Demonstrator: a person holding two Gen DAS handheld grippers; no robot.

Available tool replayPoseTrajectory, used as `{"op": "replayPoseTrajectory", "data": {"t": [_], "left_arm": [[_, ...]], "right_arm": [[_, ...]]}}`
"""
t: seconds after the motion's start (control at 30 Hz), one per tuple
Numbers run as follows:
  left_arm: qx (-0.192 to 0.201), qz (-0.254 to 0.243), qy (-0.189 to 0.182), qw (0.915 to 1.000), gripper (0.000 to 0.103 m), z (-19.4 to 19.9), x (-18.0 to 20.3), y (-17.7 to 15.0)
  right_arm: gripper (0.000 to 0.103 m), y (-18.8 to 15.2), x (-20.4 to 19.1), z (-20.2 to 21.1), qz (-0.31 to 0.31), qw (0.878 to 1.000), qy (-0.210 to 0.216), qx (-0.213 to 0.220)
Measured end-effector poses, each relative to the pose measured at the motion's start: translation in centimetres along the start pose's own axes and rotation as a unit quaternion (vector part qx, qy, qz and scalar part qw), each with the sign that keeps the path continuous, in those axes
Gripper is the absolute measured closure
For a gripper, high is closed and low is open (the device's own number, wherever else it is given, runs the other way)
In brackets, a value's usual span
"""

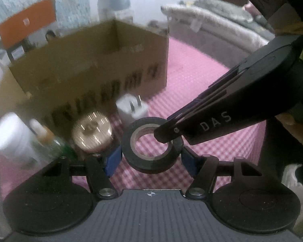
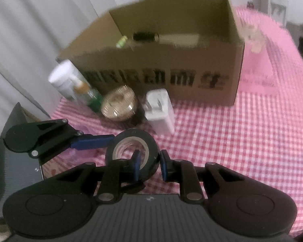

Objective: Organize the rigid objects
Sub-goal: 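Carry the tape roll with the right tool into the box and release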

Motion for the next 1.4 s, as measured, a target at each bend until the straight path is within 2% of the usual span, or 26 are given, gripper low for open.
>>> {"op": "replayPoseTrajectory", "data": {"t": [0.17, 0.27, 0.37, 0.47, 0.7, 0.9, 1.03, 1.13, 1.4], "left_arm": [[0.053, -0.011, 0.025, 0.9982, 0.039, 4.4, -1.2, 3.2], [0.073, -0.016, 0.048, 0.9960, 0.039, 6.3, -2.6, 5.2], [0.075, -0.016, 0.072, 0.9944, 0.039, 7.1, -4.6, 7.1], [0.062, -0.007, 0.084, 0.9945, 0.039, 6.8, -7.0, 8.5], [-0.025, 0.069, 0.060, 0.9955, 0.039, 2.8, -14.2, 9.7], [-0.092, 0.099, 0.053, 0.9893, 0.039, -1.5, -17.9, 8.6], [-0.119, 0.099, 0.063, 0.9859, 0.039, -3.0, -18.8, 7.7], [-0.131, 0.084, 0.080, 0.9846, 0.039, -3.6, -19.1, 7.5], [-0.151, 0.059, 0.114, 0.9802, 0.038, -4.8, -20.1, 7.5]], "right_arm": [[0.081, 3.2, -1.8, 4.6, 0.025, 0.998, -0.001, 0.060], [0.081, 6.3, -3.1, 6.6, 0.046, 0.995, 0.009, 0.092], [0.081, 9.4, -4.3, 7.2, 0.060, 0.992, 0.023, 0.107], [0.081, 12.3, -5.5, 6.2, 0.072, 0.991, 0.037, 0.104], [0.080, 18.6, -6.6, -1.7, 0.049, 0.995, 0.085, 0.024], [0.081, 20.4, -5.5, -9.1, -0.004, 0.990, 0.121, -0.072], [0.081, 20.0, -5.2, -12.2, -0.021, 0.984, 0.129, -0.118], [0.081, 20.1, -5.2, -13.9, -0.031, 0.982, 0.131, -0.135], [0.080, 20.9, -5.6, -16.5, -0.037, 0.979, 0.131, -0.155]]}}
Point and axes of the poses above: each gripper's, at about its wrist camera, not at the fingertips, and z roughly against the way its jaws point, x to its right, y to its top, the point moved 8 cm from there along -z, roughly the way its jaws point, and after that the axes turned 6 degrees about -y, right-handed, at the moved point
